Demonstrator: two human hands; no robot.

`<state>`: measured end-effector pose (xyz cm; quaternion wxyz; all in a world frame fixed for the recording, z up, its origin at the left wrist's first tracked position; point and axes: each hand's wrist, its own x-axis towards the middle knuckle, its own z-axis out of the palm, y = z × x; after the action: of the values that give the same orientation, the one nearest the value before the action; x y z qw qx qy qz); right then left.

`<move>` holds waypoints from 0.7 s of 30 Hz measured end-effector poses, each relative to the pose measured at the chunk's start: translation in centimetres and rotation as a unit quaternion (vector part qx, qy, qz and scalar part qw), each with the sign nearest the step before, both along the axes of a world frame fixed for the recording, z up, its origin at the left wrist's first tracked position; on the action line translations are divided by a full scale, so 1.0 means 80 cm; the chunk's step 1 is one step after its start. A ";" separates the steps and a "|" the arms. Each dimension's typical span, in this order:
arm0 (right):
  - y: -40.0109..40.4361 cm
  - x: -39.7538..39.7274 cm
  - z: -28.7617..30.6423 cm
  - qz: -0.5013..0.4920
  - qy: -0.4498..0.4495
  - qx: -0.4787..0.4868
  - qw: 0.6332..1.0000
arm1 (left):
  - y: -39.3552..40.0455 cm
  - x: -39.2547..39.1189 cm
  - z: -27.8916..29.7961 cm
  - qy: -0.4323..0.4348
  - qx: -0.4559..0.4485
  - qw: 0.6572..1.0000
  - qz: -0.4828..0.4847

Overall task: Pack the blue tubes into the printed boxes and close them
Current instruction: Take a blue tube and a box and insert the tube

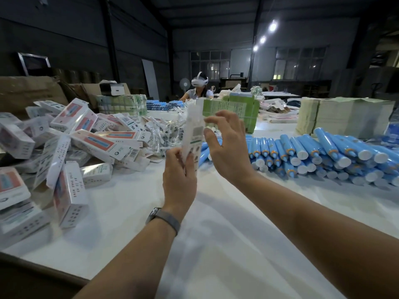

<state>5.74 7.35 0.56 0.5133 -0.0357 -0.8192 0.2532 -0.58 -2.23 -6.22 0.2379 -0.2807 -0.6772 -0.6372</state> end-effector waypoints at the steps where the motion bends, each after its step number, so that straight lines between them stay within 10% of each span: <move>1: 0.001 -0.008 -0.003 0.006 0.010 -0.023 1.000 | -0.001 -0.004 0.002 -0.028 0.029 0.999 0.013; 5: 0.015 -0.059 -0.022 -0.005 -0.116 -0.074 0.991 | -0.015 -0.028 0.007 -0.093 0.104 0.986 0.087; 11: 0.020 -0.154 -0.044 -0.087 -0.390 0.178 0.899 | -0.020 -0.036 0.004 -0.102 0.142 0.979 0.105; 21: 0.019 -0.289 -0.056 -0.104 -0.475 0.209 0.849 | -0.012 -0.052 -0.005 -0.100 0.120 0.983 0.098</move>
<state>-17.41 8.89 -3.95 0.0807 -0.1282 -0.9881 -0.0268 -4.76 -3.18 -6.66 0.2621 -0.1173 -0.6406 -0.7121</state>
